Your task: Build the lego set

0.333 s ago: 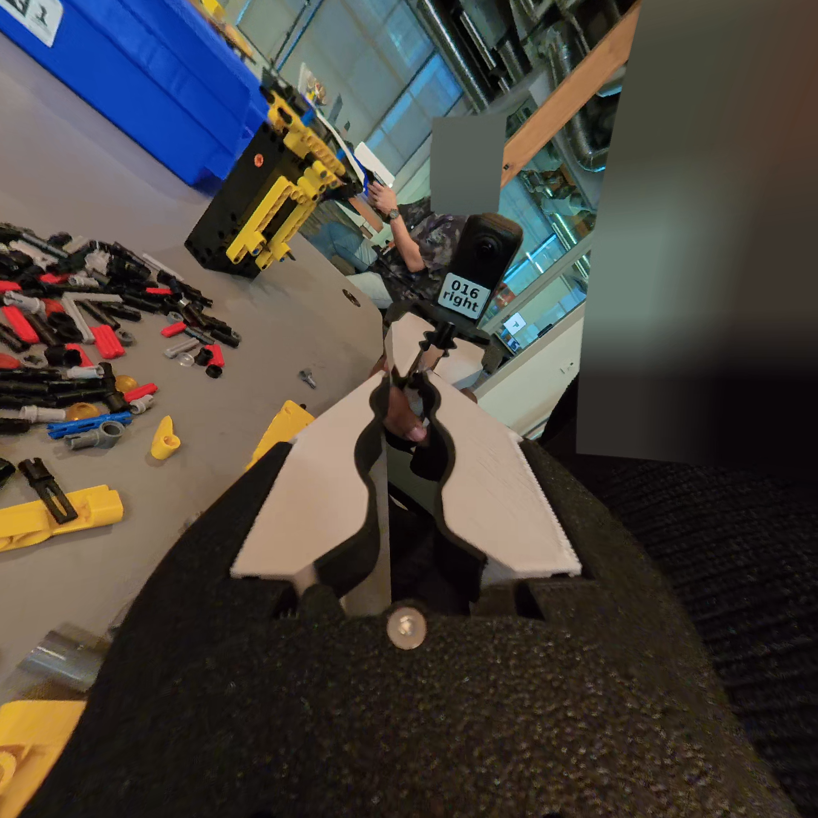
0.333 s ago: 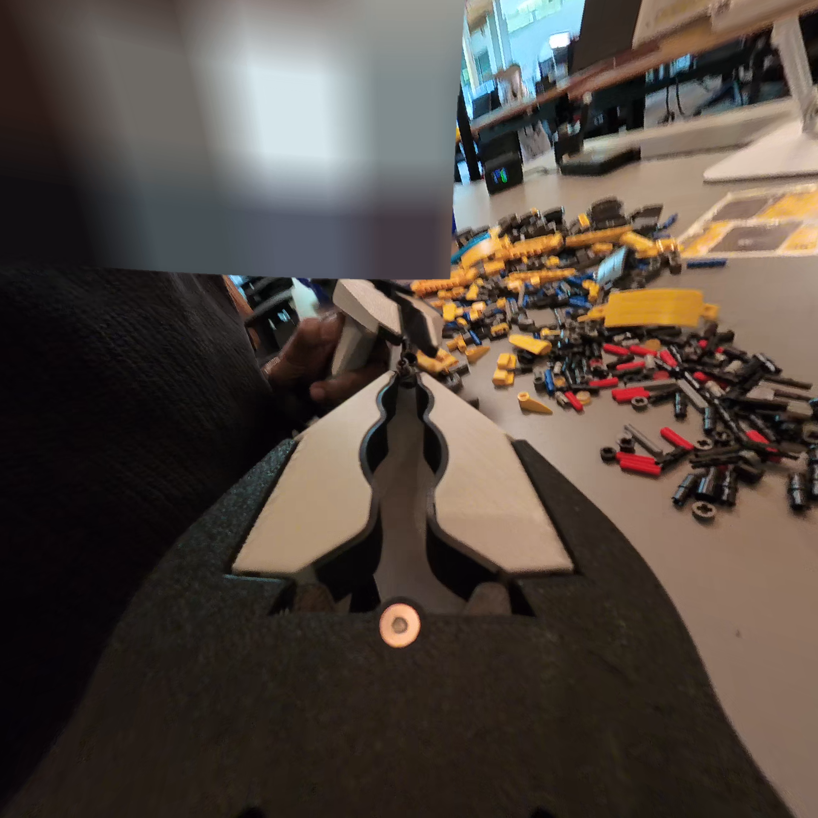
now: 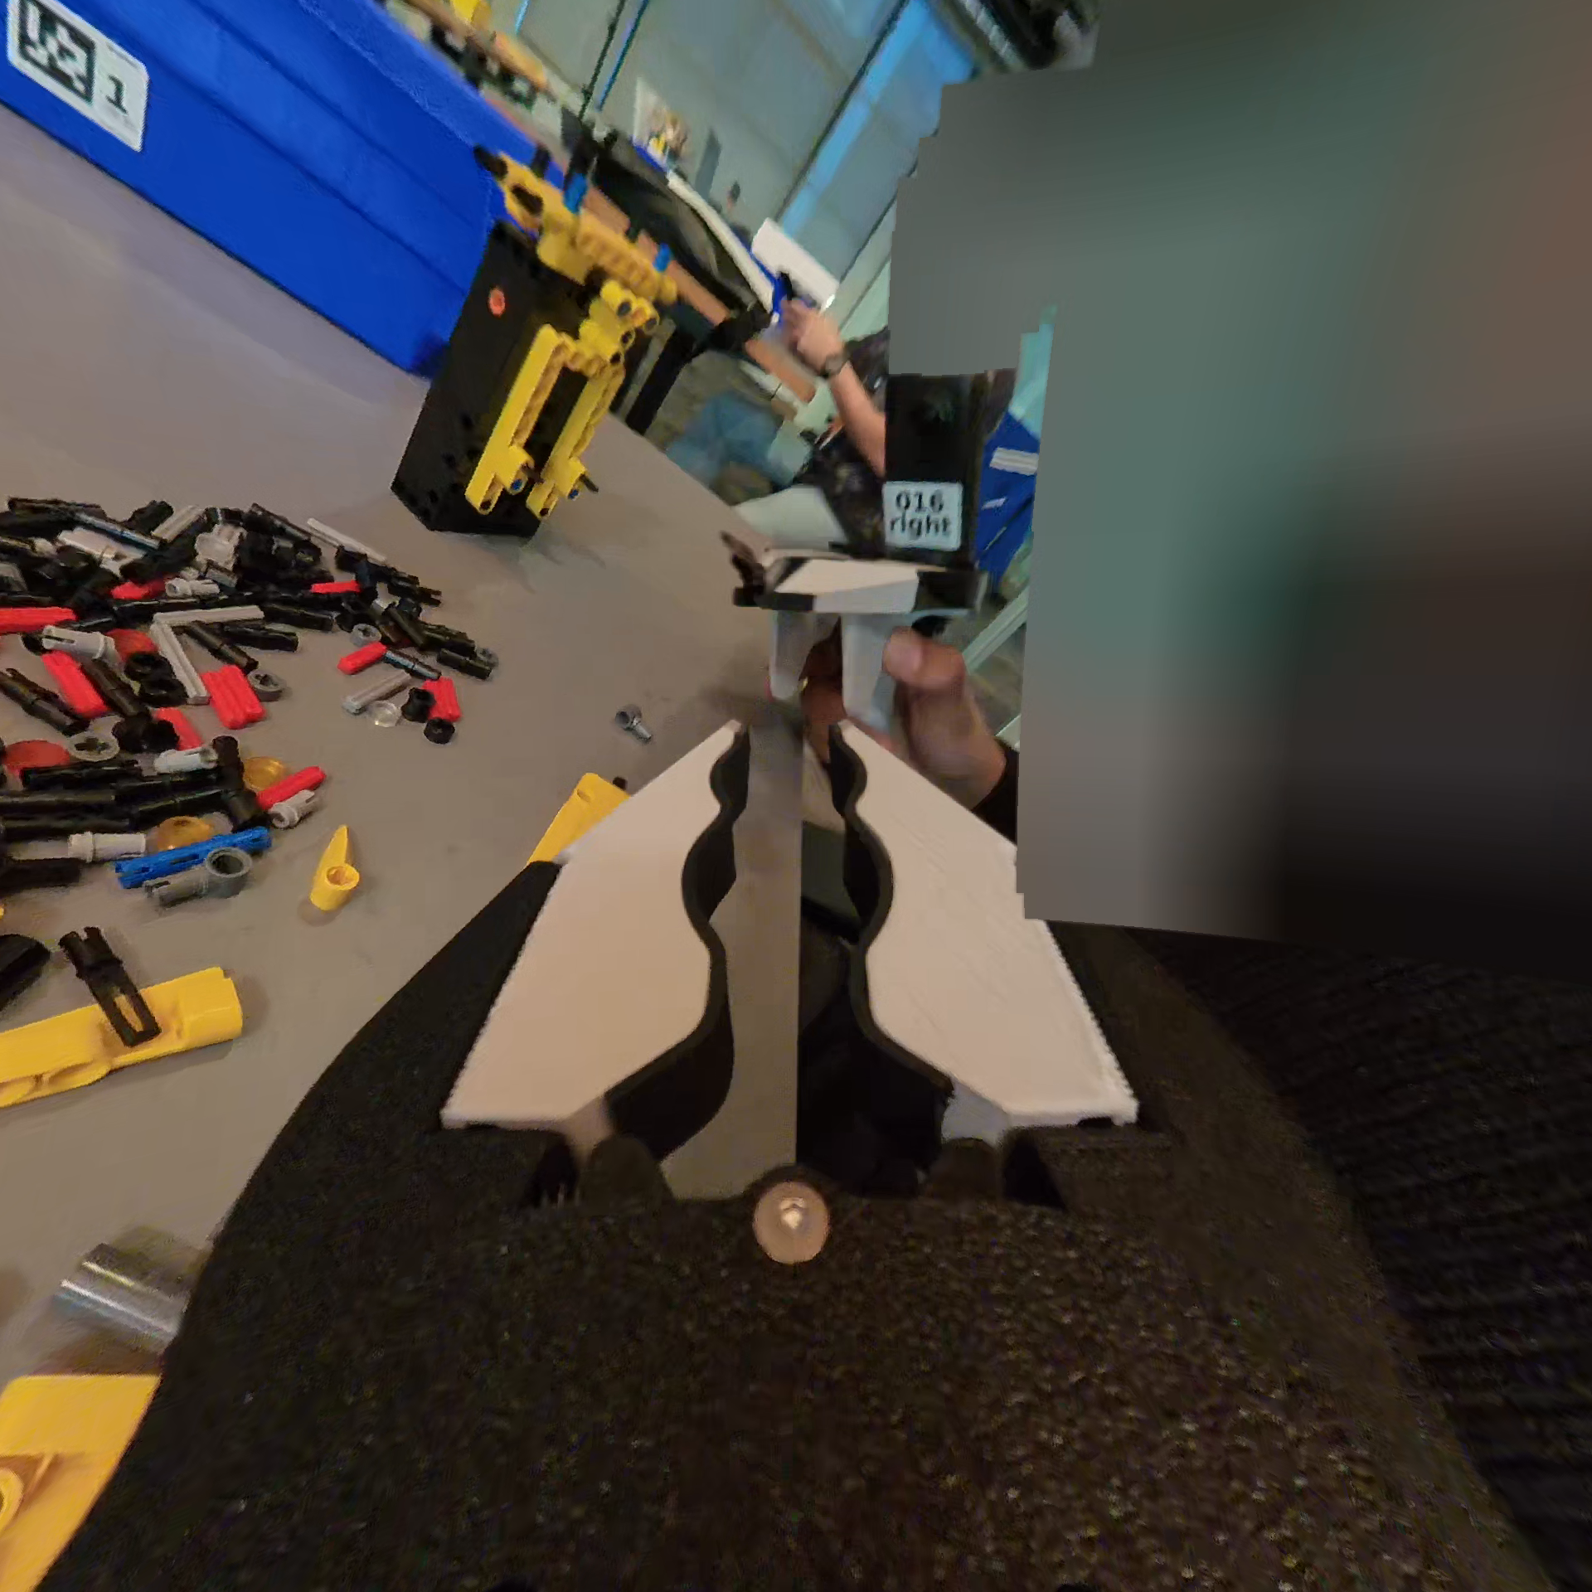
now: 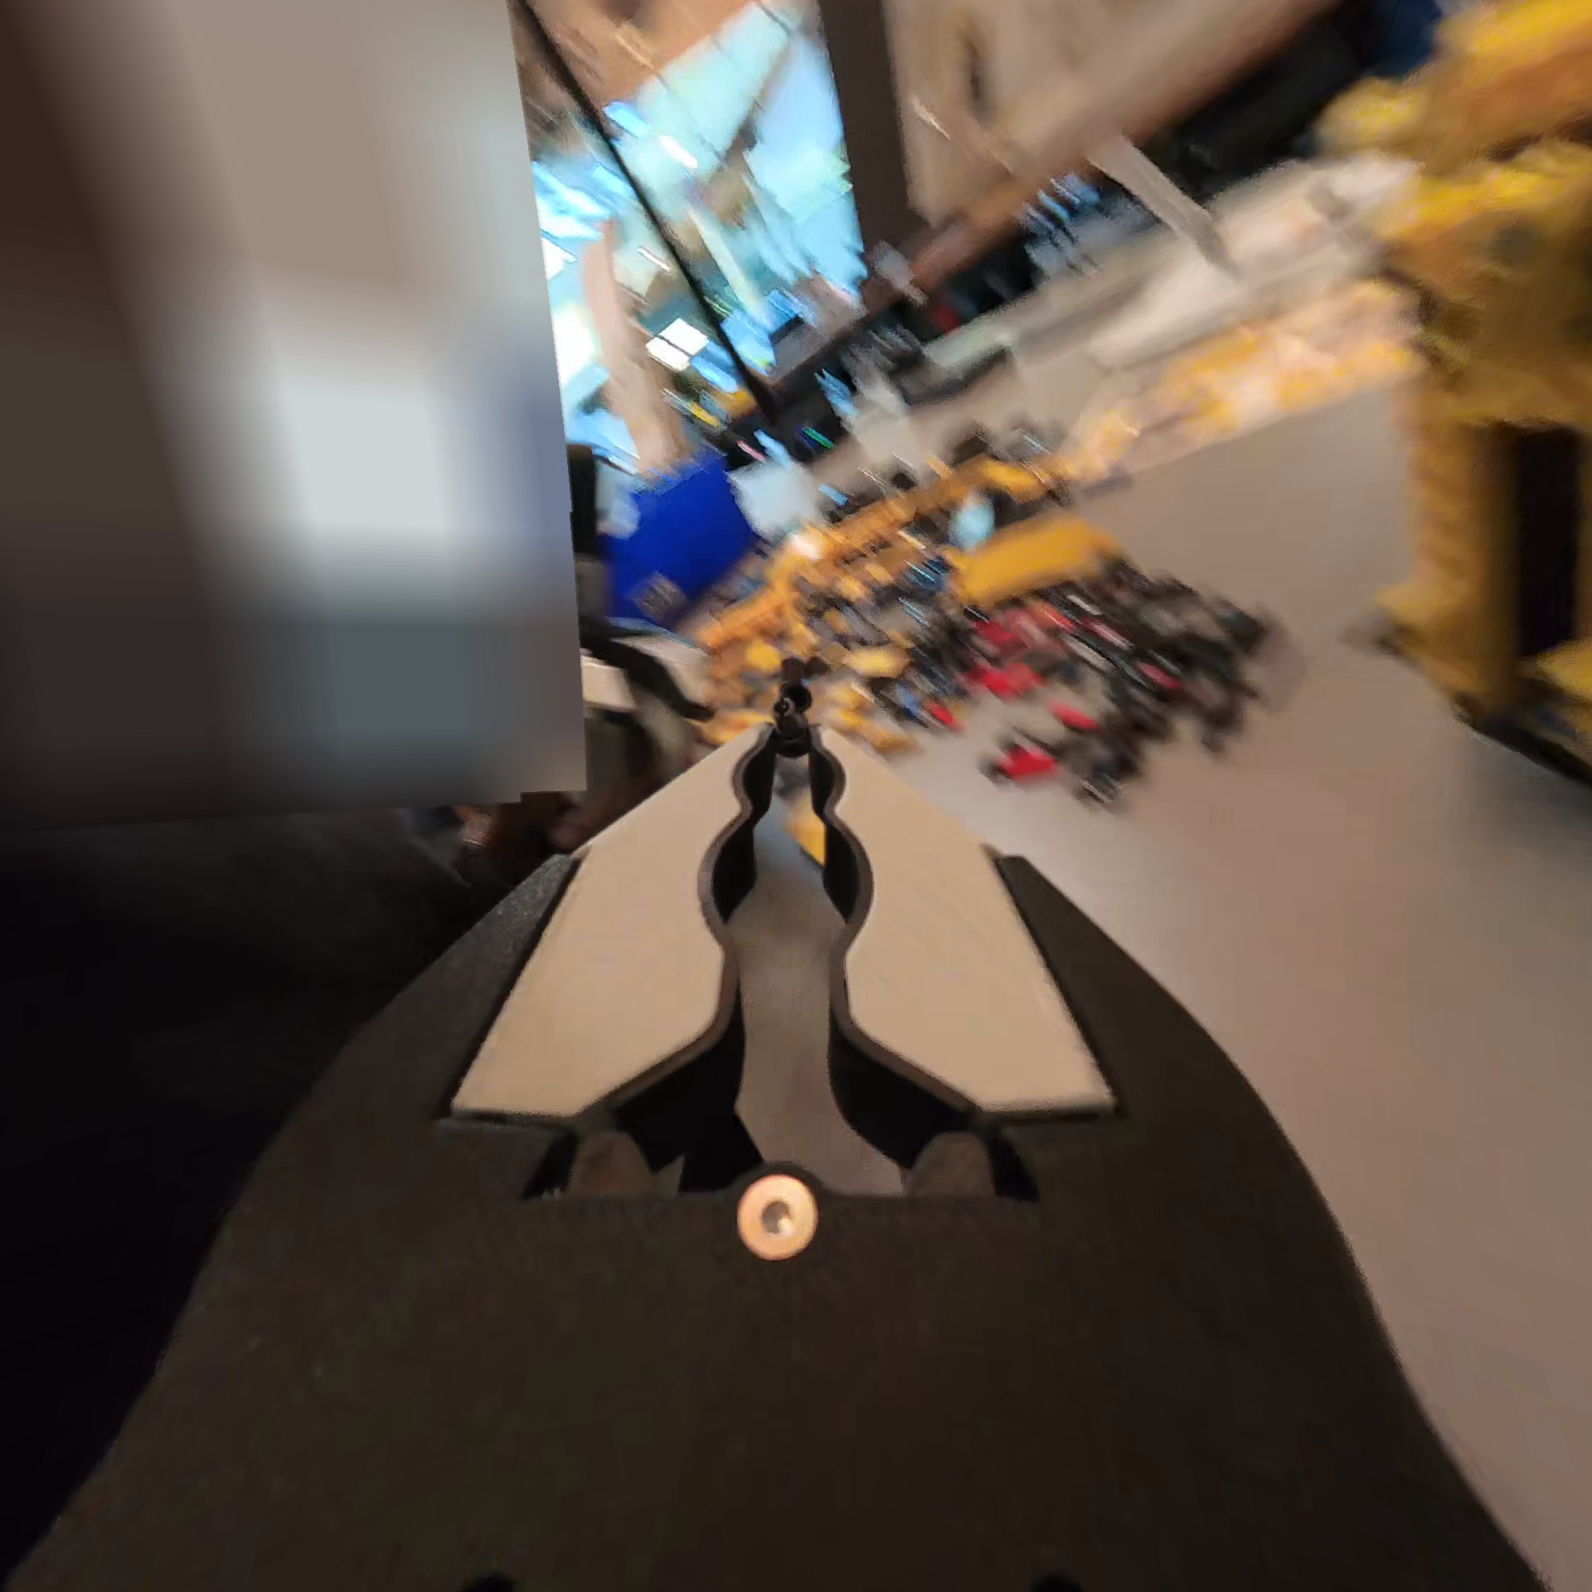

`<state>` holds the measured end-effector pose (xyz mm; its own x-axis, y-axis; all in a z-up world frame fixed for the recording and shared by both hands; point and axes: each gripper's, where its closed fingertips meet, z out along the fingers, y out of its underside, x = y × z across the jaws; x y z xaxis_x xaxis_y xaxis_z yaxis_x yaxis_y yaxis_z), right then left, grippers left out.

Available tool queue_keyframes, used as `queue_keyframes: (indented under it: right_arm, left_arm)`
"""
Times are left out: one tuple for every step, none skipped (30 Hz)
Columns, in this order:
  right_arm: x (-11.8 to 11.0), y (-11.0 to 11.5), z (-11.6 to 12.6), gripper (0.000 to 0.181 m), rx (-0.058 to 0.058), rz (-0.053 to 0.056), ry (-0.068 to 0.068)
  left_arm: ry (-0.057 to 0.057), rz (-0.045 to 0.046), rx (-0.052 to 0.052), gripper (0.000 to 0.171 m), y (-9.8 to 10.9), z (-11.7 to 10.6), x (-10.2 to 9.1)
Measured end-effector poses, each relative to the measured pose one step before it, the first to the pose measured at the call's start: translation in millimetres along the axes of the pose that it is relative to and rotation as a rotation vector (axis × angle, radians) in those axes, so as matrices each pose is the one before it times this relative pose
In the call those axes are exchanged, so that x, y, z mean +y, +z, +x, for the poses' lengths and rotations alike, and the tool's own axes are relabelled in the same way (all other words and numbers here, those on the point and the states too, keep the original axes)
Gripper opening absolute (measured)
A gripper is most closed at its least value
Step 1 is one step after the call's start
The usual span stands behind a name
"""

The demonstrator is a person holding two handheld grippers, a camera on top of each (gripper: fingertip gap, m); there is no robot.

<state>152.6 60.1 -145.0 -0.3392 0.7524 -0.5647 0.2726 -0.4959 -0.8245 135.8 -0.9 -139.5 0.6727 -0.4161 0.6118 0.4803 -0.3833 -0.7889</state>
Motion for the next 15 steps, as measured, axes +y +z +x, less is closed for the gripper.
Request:
queue_keyframes:
  right_arm:
    - [4.73,-4.10,8.25,0.007,0.0357,-0.0391,0.0137]
    - [4.44,-3.35,4.43,0.007,0.0130,-0.0345,0.0157]
    - [4.19,-2.24,3.47,0.007,0.0096,-0.0288,0.0146]
    - [5.13,-2.06,3.53,0.007,0.0130,-0.0282,0.0052]
    - [5.06,-0.88,2.54,0.007,0.0132,-0.0295,-0.0003]
    - [5.51,-0.25,2.43,0.007,0.0114,-0.0301,-0.0011]
    - [4.30,-0.29,0.31,0.007,0.0061,-0.0210,-0.0057]
    - [2.53,0.23,0.08,0.007,0.0004,-0.0113,-0.0077]
    - [0.99,0.05,-0.61,0.007,-0.0027,-0.0037,-0.0051]
    - [-0.47,-0.12,-0.54,0.007,-0.0023,0.0050,-0.0029]
    - [-2.07,-1.93,-1.29,0.007,-0.0011,0.0127,-0.0043]
    - [-1.45,-0.48,-0.28,0.007,0.0007,0.0113,-0.0041]
    - [-0.37,0.00,-0.31,0.007,-0.0012,0.0048,-0.0021]
    - [0.36,-0.57,-0.49,0.007,-0.0044,0.0010,0.0023]
    - [1.01,-0.64,-0.27,0.007,-0.0045,-0.0011,0.0041]
  left_arm:
    - [0.0189,-0.02980,-0.0211,0.018,3.66,-0.48,3.96]
    - [0.0148,-0.03267,-0.0271,0.018,3.85,-1.61,4.14]
    - [0.0102,-0.02846,-0.0236,0.018,3.86,-1.58,3.30]
    - [0.0052,-0.01953,-0.0081,0.018,3.88,0.32,2.11]
    - [-0.0014,-0.01325,-0.0009,0.018,3.77,0.89,1.36]
    - [-0.0067,-0.01291,-0.0021,0.018,3.86,0.05,1.36]
    - [-0.0085,-0.01529,0.0007,0.018,3.74,0.11,1.65]
    - [-0.0062,-0.01450,0.0036,0.018,3.60,0.29,1.60]
    - [-0.0055,-0.01271,-0.0035,0.018,3.15,-0.84,1.26]
    - [-0.0038,-0.01108,-0.0064,0.018,2.67,-1.25,0.61]
    - [-0.0003,-0.00652,-0.0048,0.018,2.04,-0.83,-0.22]
    - [0.0012,-0.00166,-0.0056,0.018,1.62,-0.66,-0.75]
    - [-0.0006,-0.00113,-0.0056,0.018,1.47,-0.59,-0.68]
    - [-0.0026,-0.00380,-0.0016,0.019,1.48,0.04,-0.17]
    - [-0.0009,-0.00521,0.0010,0.019,1.49,0.49,0.26]
